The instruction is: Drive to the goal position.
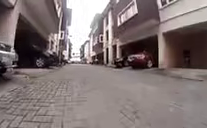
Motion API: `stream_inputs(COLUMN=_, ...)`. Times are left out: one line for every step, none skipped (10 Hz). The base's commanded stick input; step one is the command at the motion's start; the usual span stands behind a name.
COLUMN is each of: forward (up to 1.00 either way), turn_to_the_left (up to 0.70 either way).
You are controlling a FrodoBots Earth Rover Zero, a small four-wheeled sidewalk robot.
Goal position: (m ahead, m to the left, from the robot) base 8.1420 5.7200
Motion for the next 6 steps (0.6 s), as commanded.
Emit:
stream_inputs(forward=0.70, turn_to_the_left=0.00)
stream_inputs(forward=0.70, turn_to_the_left=0.00)
stream_inputs(forward=0.70, turn_to_the_left=0.00)
stream_inputs(forward=0.70, turn_to_the_left=0.00)
stream_inputs(forward=0.70, turn_to_the_left=0.00)
stream_inputs(forward=0.70, turn_to_the_left=0.00)
